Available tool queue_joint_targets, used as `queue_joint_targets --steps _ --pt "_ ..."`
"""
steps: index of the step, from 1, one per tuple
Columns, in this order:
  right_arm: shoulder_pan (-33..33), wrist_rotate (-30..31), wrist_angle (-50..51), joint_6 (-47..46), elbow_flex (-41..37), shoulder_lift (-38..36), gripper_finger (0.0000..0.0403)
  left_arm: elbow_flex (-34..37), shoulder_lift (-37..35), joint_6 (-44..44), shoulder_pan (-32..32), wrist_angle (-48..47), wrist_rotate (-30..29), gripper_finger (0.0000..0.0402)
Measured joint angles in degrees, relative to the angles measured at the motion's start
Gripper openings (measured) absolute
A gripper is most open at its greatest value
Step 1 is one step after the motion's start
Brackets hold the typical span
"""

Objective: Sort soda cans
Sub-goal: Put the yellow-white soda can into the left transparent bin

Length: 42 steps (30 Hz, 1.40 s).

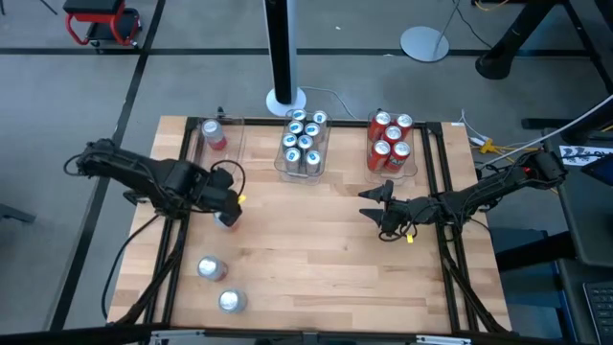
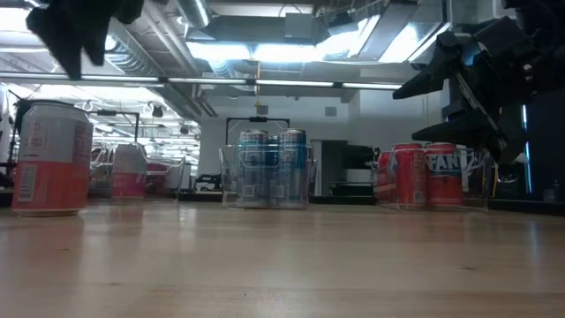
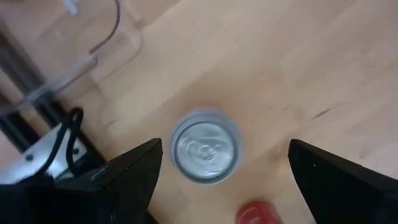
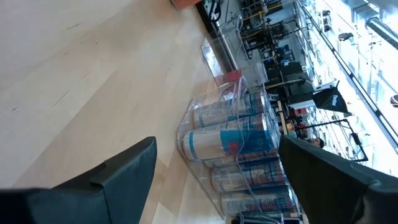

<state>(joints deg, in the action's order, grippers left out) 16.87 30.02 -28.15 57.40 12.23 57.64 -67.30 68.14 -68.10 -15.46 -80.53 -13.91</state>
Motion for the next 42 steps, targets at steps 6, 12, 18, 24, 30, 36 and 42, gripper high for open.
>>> queue_joint_targets --steps 6,12,18,24,30,36,42 --pt "0.01 0.0 -0.07 -0.12 0.0 0.01 0.0335 5.89 0.0 -3.3 -0.09 1.27 2.88 0.0337" --pt "-0.01 0.0 -0.08 -0.13 -0.01 -0.01 0.0335 10.15 -0.02 -3.58 1.05 4.35 3.29 0.0337" --pt "0.01 0.0 -0.15 -0.14 0.0 0.0 0.0335 13.31 -0.06 -0.72 2.12 11.43 5.64 0.0337" --pt "-0.01 0.0 -0.29 -0.13 0.0 0.01 0.0335 15.77 -0.02 -1.17 2.17 12.44 6.03 0.0337" --pt "-0.01 -0.01 -0.42 -0.14 0.0 0.0 0.0335 19.09 0.24 -0.71 2.18 17.28 7.77 0.0336" --pt "0.01 -0.02 -0.7 -0.14 0.0 0.0 0.0335 19.47 0.24 0.22 1.46 17.14 7.91 0.0312" --pt "0.01 -0.02 -0.78 -0.12 0.0 0.01 0.0335 19.47 0.24 3.97 1.48 17.18 7.3 0.0298"
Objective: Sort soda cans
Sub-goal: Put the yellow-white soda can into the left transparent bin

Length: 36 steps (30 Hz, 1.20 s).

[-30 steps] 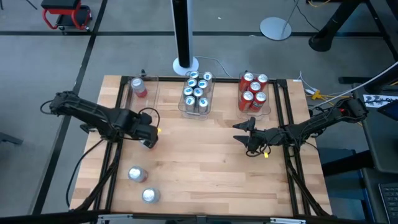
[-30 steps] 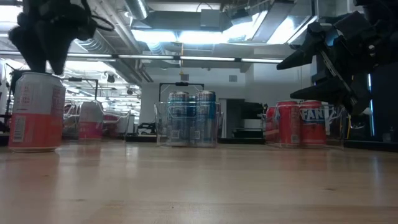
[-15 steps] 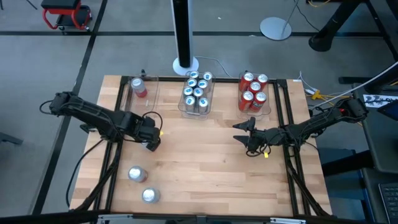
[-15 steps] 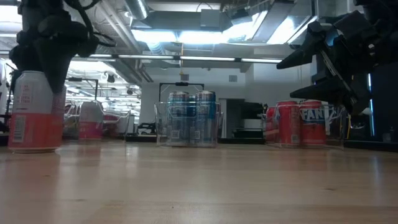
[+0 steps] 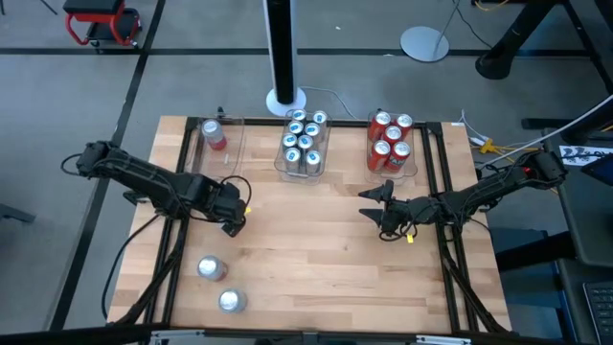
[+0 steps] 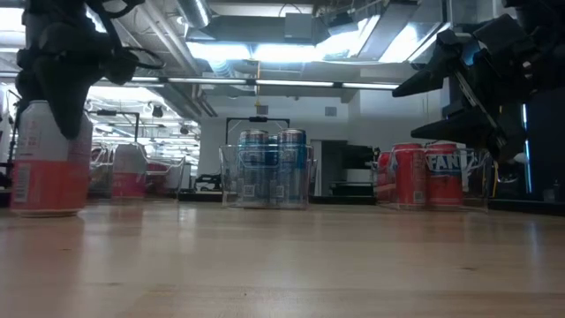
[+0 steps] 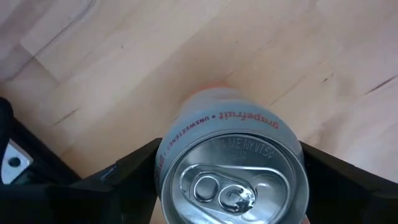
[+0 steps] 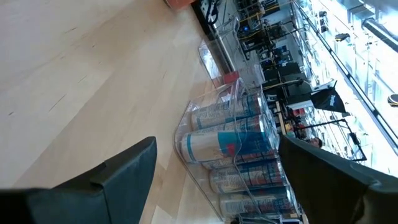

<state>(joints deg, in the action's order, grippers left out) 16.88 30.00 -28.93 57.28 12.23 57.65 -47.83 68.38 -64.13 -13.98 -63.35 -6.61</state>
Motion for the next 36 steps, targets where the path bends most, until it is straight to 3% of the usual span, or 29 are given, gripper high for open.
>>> queue_joint_targets --steps 8,19,22,36 --pt "0.0 0.0 -0.07 0.0 0.0 0.0 0.0335 -6.4 0.09 2.91 0.37 -0.98 -2.66 0.0298" --pt "-0.02 0.0 -0.09 0.0 0.0 0.0 0.0335 -23.36 0.07 11.25 5.89 -7.74 -20.2 0.0298" --pt "-0.01 0.0 -0.09 0.0 0.0 -0.01 0.0335 -26.16 -0.02 16.16 10.02 -9.32 -23.53 0.0298" --pt "-0.02 0.0 0.46 0.02 0.0 -0.01 0.0335 -26.49 0.07 32.01 39.79 -8.66 -24.0 0.0298"
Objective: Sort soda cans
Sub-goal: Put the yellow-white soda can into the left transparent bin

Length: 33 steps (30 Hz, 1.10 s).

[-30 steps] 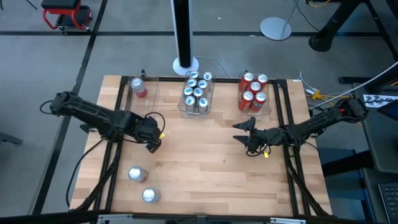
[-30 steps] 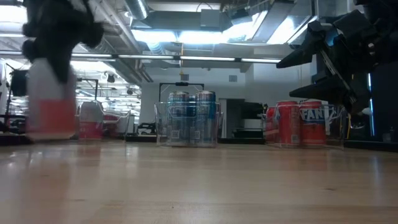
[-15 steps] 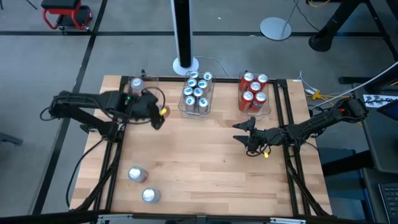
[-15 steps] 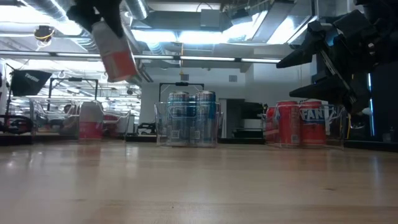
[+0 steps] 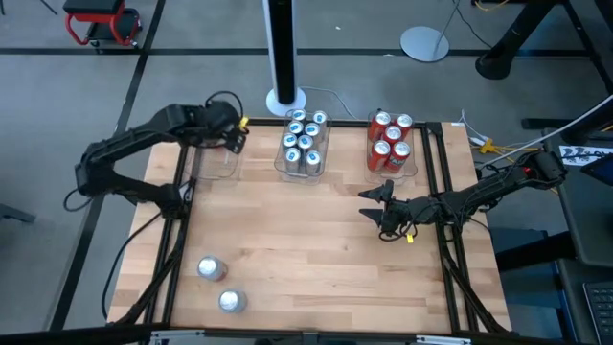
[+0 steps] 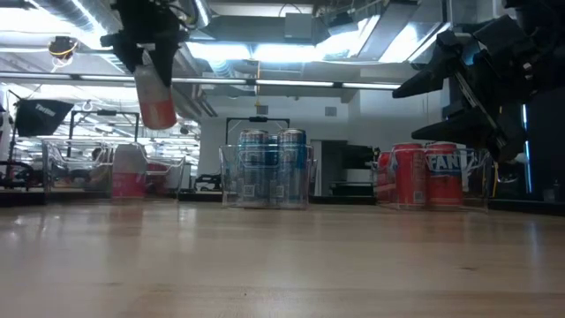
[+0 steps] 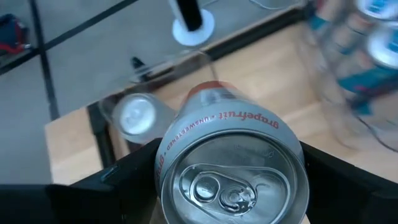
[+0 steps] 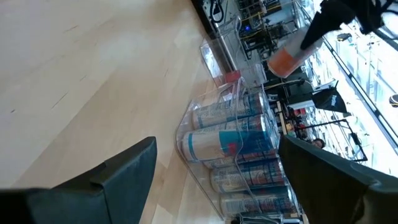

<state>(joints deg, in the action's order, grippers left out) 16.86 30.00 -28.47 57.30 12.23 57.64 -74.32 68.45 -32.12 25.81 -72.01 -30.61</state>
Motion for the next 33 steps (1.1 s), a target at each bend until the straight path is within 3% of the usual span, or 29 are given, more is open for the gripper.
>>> queue_joint_targets --steps 5,10,19,24,33 --pt "0.0 0.0 0.28 0.17 0.0 0.0 0.0335 0.86 0.82 4.21 6.0 3.33 0.72 0.0298" --pt "0.02 0.0 0.49 0.19 0.0 0.0 0.0335 4.74 2.12 7.82 9.23 10.88 5.74 0.0298" --pt "0.02 0.37 0.95 0.2 0.0 0.0 0.0335 8.85 6.17 9.39 16.12 14.36 5.28 0.0298" --pt "0.0 0.44 1.28 0.17 0.0 -0.01 0.0335 12.46 6.44 11.3 18.73 21.65 8.76 0.0298" --pt "0.0 0.44 1.55 0.15 0.0 -0.01 0.0335 18.24 6.44 12.67 23.67 26.94 9.77 0.0298"
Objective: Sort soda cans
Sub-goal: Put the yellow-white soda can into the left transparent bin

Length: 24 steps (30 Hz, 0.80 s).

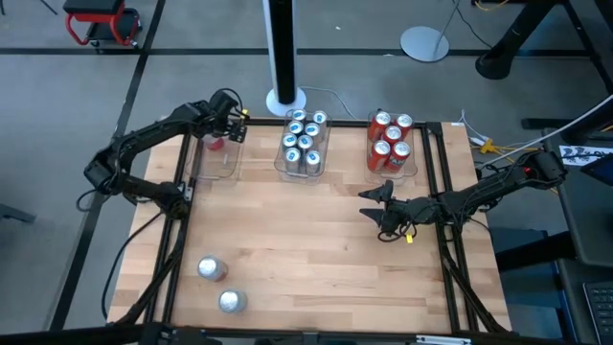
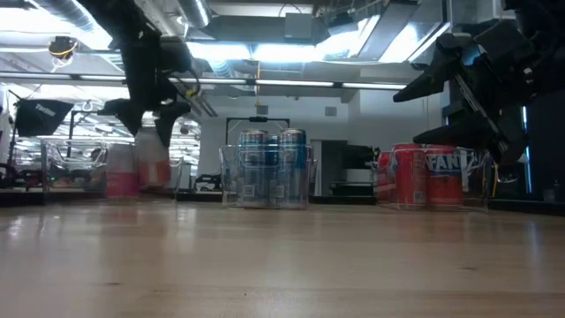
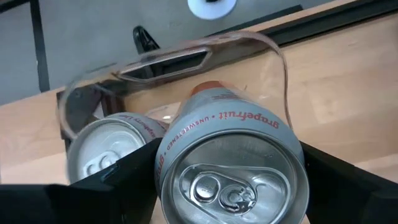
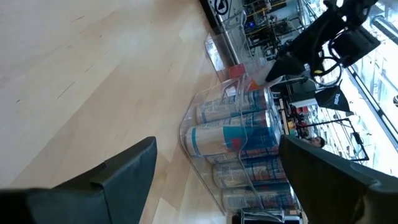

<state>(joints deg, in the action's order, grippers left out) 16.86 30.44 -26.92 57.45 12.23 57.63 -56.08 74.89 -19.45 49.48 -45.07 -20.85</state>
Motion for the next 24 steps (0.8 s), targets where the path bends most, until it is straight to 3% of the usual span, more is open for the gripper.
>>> queue_joint_targets --steps 9,24 --pt "0.01 0.02 0.02 -0.04 0.0 0.01 0.0335 4.63 0.0 0.68 3.31 2.9 4.4 0.0313" --pt "0.0 0.02 0.02 -0.04 0.0 0.01 0.0335 5.93 0.0 -0.26 3.51 7.1 3.69 0.0324"
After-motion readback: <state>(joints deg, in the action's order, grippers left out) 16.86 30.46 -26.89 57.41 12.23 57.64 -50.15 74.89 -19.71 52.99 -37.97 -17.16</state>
